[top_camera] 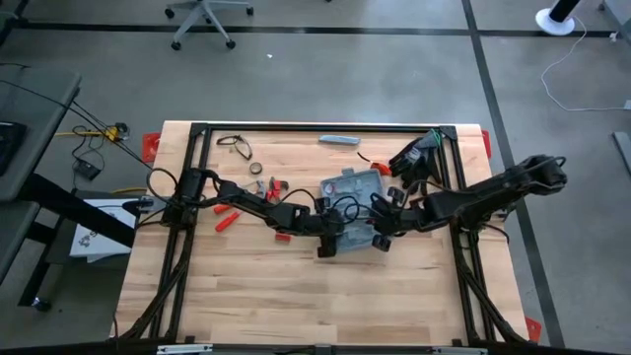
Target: Prefit tool cases
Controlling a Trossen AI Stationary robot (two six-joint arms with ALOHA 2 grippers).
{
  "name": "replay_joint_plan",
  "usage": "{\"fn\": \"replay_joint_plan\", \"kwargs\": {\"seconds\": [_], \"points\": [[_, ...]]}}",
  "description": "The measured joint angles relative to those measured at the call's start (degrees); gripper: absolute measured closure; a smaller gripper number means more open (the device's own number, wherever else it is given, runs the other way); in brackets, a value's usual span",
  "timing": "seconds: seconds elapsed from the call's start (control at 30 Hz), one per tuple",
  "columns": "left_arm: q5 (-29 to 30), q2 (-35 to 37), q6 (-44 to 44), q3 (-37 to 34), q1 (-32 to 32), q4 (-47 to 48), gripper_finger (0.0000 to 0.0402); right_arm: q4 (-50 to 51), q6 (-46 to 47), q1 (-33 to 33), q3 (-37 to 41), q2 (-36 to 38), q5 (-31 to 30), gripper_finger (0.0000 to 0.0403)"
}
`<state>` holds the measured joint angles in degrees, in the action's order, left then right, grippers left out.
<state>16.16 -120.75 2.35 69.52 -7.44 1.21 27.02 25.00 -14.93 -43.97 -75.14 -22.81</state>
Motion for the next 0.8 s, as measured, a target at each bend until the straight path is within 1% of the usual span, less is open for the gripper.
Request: {"fn": "replay_joint_plan", "kwargs": {"seconds": [0.17,0.33,0.5,0.67,0.8], "points": [[0.0,0.1,0.2,0.1,0.0,1.7,0.0188,5.8,1.5,0.3,-0.1,1.7,0.5,0.0329],[1.3,0.5,-1.5,0.0,0.0,1.7,0.0188,6.1,1.6,0.1,-0.1,1.9,3.2,0.0329],[3.5,3.3,-4.3,-0.3,-0.7,2.7,0.0188,7.4,2.3,0.1,-0.2,1.9,2.9,0.0329],[3.7,5.4,-4.5,-0.3,-0.4,9.2,0.0188,12.3,3.3,0.3,-0.2,1.9,1.8,0.0329],[6.2,5.7,-2.5,-0.2,-0.3,13.6,0.0188,15.0,3.6,0.3,-0.2,1.9,1.8,0.0329]]}}
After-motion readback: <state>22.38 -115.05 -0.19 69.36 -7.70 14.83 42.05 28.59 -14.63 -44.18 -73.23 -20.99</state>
